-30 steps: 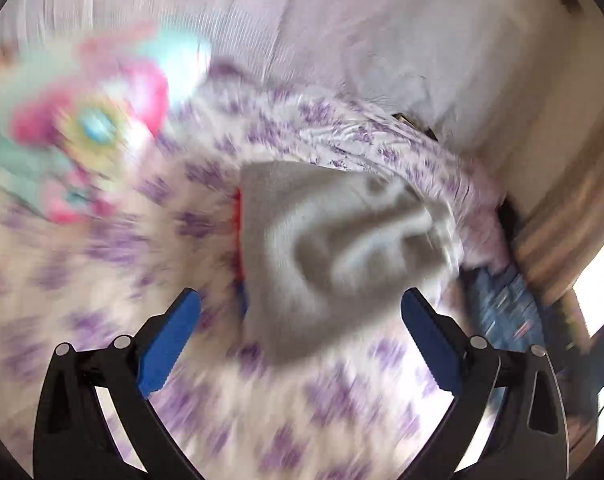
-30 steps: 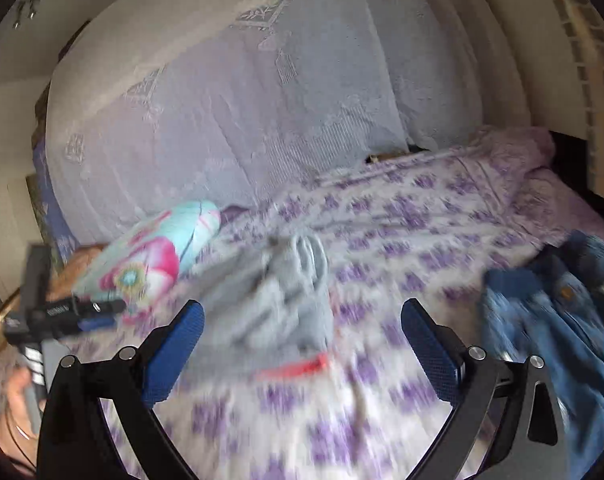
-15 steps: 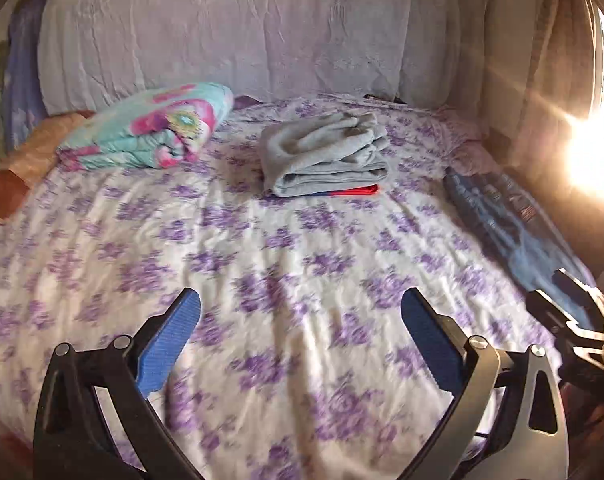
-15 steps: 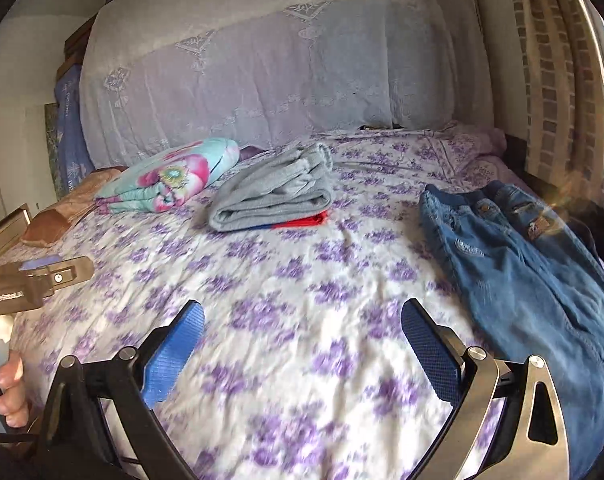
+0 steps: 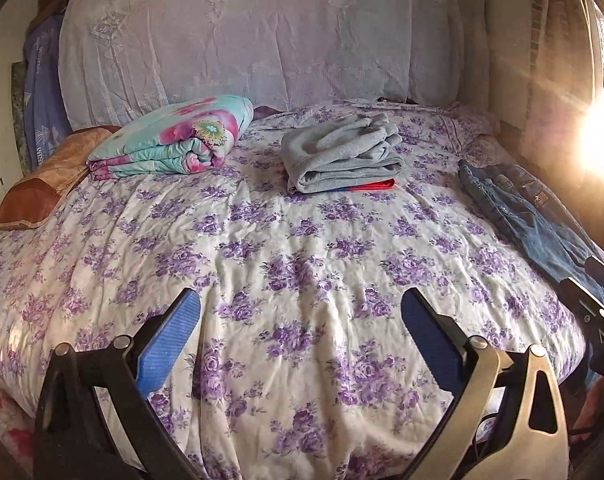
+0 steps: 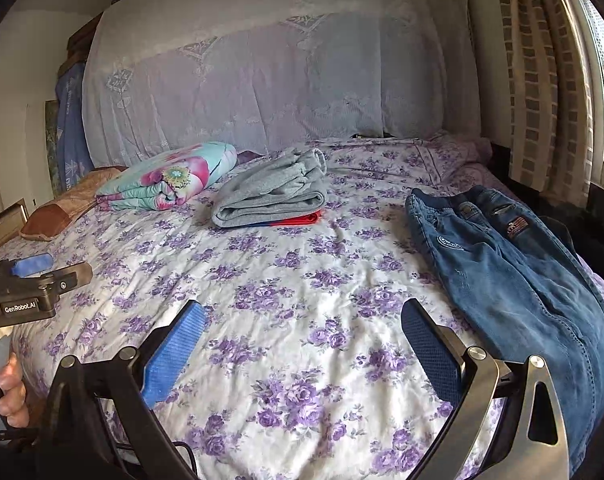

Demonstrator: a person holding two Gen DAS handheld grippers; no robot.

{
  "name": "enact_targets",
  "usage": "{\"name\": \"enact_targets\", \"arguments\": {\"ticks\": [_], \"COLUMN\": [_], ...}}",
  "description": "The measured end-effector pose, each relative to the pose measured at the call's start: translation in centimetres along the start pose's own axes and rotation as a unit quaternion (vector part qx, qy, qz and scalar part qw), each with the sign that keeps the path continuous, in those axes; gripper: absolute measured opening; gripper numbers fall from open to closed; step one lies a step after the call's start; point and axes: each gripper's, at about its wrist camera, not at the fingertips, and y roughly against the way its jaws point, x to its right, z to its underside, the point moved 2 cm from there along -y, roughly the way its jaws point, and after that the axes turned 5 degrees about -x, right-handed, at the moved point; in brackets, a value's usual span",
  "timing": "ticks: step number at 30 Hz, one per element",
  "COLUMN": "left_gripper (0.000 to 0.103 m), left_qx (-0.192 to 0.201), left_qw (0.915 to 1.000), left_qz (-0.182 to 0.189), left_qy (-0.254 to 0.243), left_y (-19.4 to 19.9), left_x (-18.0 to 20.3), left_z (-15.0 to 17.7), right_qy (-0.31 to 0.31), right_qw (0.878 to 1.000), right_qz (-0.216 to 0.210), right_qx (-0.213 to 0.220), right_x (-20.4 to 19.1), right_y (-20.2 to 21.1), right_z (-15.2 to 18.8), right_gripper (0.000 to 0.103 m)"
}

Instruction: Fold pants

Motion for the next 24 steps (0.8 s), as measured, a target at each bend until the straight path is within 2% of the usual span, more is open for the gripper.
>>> {"name": "enact_targets", "arguments": {"ticks": [9,15,20,24], "left_gripper": [0.098,0.098,0.098,0.098], "left_qx": [0.009,0.034,0.045,0.034], "left_qw": [0.9999,0.9980,0.9969,0.9983], "left_qz": [-0.013,-0.052,-0.062,-0.045], "left_qy": [-0.004,-0.012,-0.017,-0.013], "left_y": [0.6,1.1,1.6,1.5], "left_x": [0.3,0.7,0.9,0.8], "left_z": [-0.3,-0.5,-0.6,-0.7], "right_qy": [0.006,0.003,0.008,0.006], "right_qw": [1.000,1.000,1.000,1.000], "right_qz": [-0.002,-0.009,-0.011,-0.011], "right_qx": [-0.006,-0.004,-0.001,-0.002], "right_x": [-0.3,-0.3,-0.6,-0.7], "right_y": [-0.3,-0.2,0.0,0.0], "right_z": [0.3,0.4,0.4,0.4], "right_gripper": [0.099,0.099,0.099,0.099]}}
